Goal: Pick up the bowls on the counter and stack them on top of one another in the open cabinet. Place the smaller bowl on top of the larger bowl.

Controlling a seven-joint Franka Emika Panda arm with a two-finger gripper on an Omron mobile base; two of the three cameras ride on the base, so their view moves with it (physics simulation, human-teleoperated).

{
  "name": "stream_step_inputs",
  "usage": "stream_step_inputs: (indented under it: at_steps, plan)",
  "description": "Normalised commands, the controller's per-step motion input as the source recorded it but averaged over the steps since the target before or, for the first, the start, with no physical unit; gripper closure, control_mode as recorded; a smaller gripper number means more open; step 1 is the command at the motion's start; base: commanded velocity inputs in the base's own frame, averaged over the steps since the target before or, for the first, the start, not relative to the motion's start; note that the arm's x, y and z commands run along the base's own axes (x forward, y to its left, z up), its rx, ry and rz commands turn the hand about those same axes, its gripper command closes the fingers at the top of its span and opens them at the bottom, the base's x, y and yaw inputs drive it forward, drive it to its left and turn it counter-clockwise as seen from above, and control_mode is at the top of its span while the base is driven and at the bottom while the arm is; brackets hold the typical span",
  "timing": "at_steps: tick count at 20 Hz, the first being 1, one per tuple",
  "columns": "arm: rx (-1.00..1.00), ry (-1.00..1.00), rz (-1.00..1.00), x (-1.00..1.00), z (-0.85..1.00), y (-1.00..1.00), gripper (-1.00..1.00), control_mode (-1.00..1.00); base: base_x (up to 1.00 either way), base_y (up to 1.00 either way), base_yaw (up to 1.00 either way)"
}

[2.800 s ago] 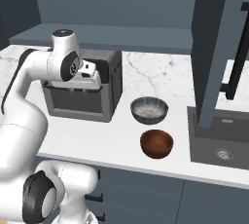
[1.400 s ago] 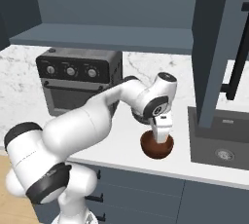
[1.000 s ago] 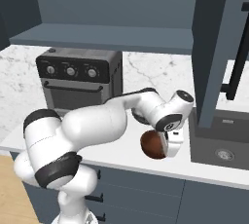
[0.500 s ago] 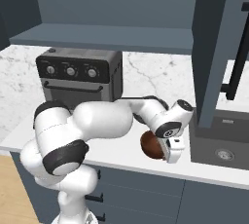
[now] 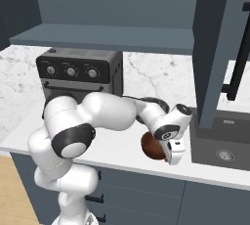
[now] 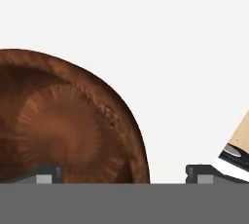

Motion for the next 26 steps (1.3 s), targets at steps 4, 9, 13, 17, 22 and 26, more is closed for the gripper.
stream_step_inputs:
  at_steps: [4,9,13,17,22,26]
  plan:
    - [0.00,0.00,0.00,0.28,-0.14,-0.19,-1.00,-1.00,0.00,0.00,0.00]
    - [0.00,0.00,0.00,0.05,-0.09,0.00,1.00,-1.00,0.00,0.00,0.00]
    - [0.00,0.00,0.00,0.00,0.01,0.00,1.00,-1.00,0.00,0.00,0.00]
    - [0.00,-0.09,0.00,0.00,0.23,0.00,1.00,-1.00,0.00,0.00,0.00]
    - [0.03,-0.24,0.00,-0.03,0.71,0.00,1.00,-1.00,0.00,0.00,0.00]
    - [0.01,-0.17,0.00,0.08,0.77,0.03,1.00,-1.00,0.00,0.00,0.00]
